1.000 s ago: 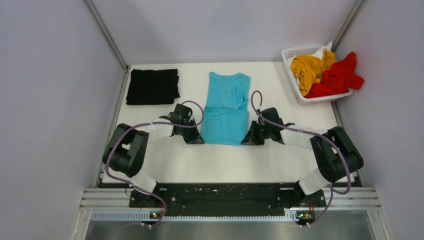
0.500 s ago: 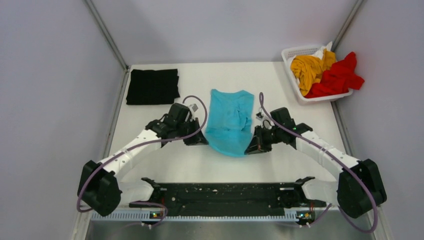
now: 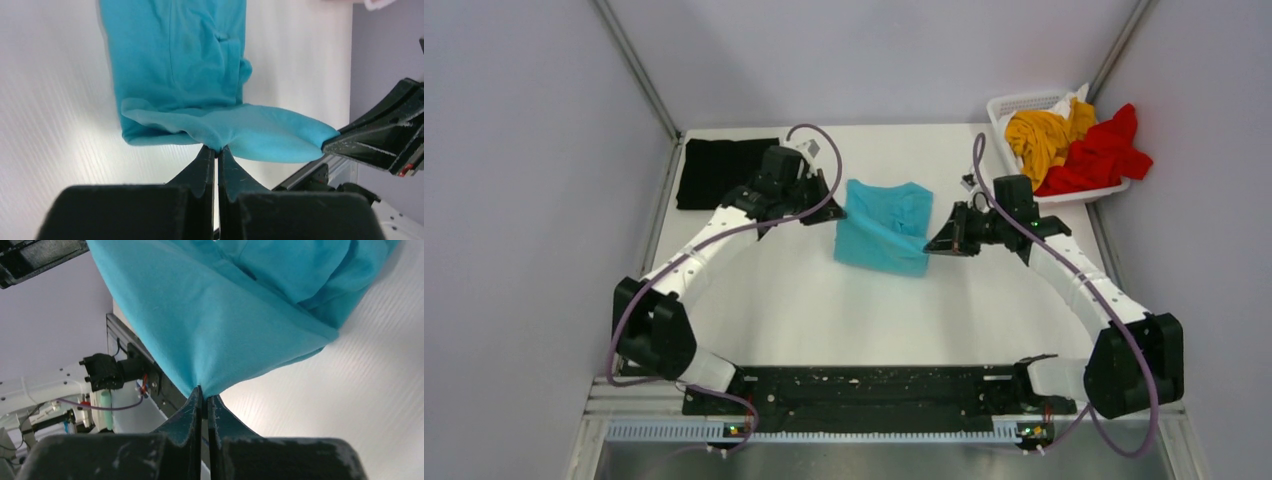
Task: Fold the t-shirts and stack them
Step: Fold the long partially folded tshirt into a neat square, then smooth out wrinkles on the folded tshirt
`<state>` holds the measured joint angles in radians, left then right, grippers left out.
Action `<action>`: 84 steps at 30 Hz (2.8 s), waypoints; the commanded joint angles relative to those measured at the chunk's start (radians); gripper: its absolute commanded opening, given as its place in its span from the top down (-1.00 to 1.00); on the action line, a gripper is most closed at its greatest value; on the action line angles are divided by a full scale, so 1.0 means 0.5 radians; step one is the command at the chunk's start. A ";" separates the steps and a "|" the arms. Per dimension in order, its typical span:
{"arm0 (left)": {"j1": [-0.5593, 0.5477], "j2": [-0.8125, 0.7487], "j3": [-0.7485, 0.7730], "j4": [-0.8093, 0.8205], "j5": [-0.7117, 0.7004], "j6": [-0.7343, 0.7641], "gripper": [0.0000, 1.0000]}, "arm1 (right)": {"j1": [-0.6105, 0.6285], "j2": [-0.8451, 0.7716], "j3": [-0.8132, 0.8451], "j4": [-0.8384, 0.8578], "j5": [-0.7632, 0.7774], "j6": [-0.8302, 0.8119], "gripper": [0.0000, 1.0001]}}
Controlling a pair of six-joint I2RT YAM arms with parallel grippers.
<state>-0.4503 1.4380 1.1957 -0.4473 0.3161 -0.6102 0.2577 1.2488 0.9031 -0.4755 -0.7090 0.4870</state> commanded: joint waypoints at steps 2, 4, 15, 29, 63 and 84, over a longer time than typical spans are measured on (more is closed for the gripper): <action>0.120 0.202 0.303 0.097 -0.029 0.061 1.00 | -0.112 0.103 0.159 0.247 -0.022 0.017 1.00; 0.147 0.274 0.370 0.118 -0.016 0.093 1.00 | -0.124 0.152 0.143 0.423 -0.049 0.103 1.00; 0.228 0.768 0.921 -0.015 -0.039 0.232 1.00 | -0.195 0.543 0.304 0.711 -0.022 0.280 1.00; 0.313 1.439 1.582 -0.058 -0.026 0.260 1.00 | -0.345 1.169 0.618 0.979 0.001 0.380 1.00; 0.298 1.525 1.699 0.117 0.392 0.185 -0.97 | -0.317 1.172 0.871 0.864 0.340 0.383 -0.97; 0.211 1.454 0.687 0.451 0.579 -0.009 -0.97 | 0.017 1.270 0.093 1.311 0.031 0.503 -0.97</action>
<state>-0.3477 2.1651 1.5944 -0.2497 0.5907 -0.6117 0.2832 1.8629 0.9802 0.2119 -0.7280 0.8093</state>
